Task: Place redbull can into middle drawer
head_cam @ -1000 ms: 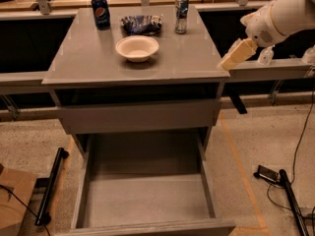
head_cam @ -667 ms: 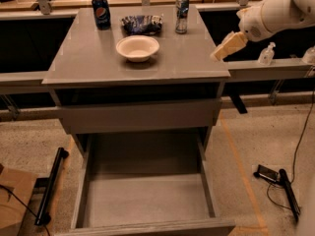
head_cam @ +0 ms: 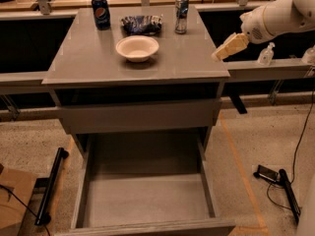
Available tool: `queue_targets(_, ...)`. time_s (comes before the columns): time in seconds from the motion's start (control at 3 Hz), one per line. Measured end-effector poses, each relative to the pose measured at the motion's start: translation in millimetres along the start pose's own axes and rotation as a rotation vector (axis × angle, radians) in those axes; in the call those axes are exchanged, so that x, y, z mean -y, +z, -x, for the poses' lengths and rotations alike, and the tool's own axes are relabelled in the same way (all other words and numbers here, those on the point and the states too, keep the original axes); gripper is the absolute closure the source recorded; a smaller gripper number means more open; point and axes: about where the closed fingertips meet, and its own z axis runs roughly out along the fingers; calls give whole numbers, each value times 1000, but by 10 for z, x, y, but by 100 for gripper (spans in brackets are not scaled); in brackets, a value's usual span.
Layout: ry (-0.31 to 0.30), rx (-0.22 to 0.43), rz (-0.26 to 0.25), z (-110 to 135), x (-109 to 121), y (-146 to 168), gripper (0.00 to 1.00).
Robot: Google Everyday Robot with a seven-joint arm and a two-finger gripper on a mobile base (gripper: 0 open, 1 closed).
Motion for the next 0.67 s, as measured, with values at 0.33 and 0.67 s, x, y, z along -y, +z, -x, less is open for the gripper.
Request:
queue_targets(0.33,92,64,-2,30,93,279,0)
queue_targets(0.67,145,169,-5,187,277,679,0)
